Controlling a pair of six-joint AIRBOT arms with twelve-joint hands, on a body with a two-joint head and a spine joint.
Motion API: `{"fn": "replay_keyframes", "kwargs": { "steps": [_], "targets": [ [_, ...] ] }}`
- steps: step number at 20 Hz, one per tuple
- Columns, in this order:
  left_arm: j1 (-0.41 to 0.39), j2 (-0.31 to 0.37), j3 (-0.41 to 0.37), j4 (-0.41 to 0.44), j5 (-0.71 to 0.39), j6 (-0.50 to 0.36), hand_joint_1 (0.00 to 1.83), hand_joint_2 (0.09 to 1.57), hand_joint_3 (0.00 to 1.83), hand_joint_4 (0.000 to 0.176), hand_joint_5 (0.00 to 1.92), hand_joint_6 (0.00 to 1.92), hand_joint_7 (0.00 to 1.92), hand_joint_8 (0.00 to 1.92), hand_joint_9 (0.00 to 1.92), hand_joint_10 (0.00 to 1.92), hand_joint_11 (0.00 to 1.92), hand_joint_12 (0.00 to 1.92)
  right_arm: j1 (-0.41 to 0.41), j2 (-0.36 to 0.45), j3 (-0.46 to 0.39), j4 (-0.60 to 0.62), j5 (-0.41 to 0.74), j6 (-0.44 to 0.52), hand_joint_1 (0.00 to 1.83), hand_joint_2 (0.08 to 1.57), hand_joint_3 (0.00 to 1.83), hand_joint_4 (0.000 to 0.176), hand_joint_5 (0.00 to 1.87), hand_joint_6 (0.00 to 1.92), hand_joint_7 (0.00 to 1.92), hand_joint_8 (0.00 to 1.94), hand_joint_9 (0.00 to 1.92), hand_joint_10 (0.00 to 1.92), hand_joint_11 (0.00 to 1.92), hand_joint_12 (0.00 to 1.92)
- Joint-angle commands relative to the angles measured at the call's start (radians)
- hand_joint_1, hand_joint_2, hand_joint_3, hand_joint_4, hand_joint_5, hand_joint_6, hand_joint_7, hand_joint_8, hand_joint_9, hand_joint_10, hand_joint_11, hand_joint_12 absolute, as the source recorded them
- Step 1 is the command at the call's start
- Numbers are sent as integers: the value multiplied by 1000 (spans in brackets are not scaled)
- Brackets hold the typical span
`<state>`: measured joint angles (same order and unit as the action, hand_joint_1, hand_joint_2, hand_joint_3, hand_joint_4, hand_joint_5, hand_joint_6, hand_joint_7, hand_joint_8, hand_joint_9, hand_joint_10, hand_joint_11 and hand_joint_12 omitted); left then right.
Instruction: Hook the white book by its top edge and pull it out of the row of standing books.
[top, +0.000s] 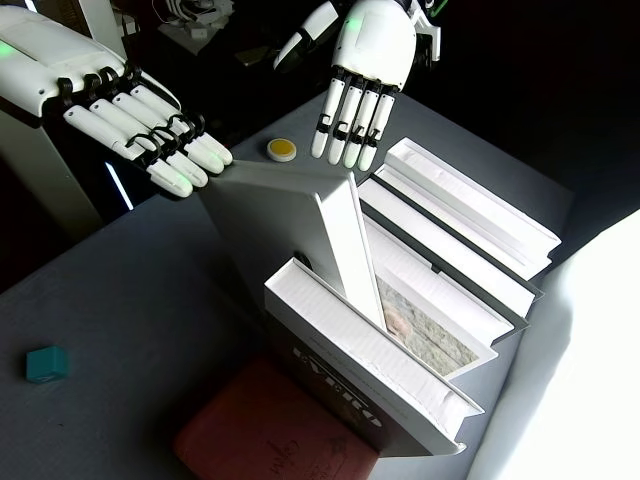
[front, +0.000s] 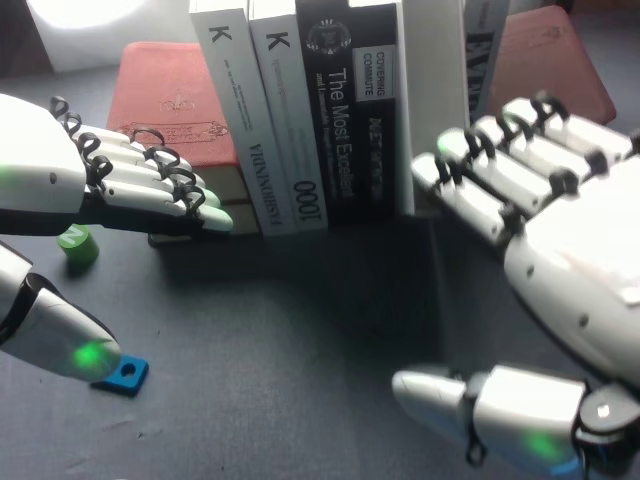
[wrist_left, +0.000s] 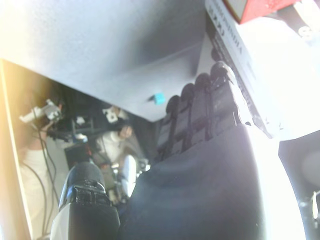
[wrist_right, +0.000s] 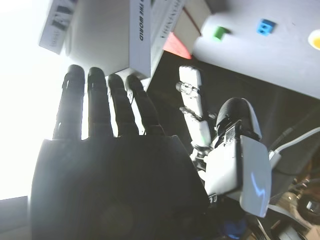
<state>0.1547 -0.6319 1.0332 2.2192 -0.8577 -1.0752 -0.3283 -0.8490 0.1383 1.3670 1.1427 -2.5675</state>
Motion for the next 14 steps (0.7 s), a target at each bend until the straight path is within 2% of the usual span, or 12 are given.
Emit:
{"fn": "replay_keyframes", "kwargs": {
  "steps": [1,10,14],
  "targets": [
    [-7,0,-3,-54,29,-2,0,1051,9,0,0,0,0,0,0,0,0,0,0,7,-8,-61,26,-3,0,1049,0,0,58,9,28,6,3,1,0,0],
    [-6,0,-6,-54,29,-2,0,1051,6,0,0,0,0,0,0,0,0,0,-46,12,2,-50,11,0,0,1056,1,0,65,10,37,7,11,4,0,0],
    [-4,0,-6,-53,30,-2,0,1052,6,0,0,0,0,0,0,0,0,0,-103,12,23,-50,-4,6,0,1036,0,0,62,6,32,4,10,4,3,1]
  ]
}}
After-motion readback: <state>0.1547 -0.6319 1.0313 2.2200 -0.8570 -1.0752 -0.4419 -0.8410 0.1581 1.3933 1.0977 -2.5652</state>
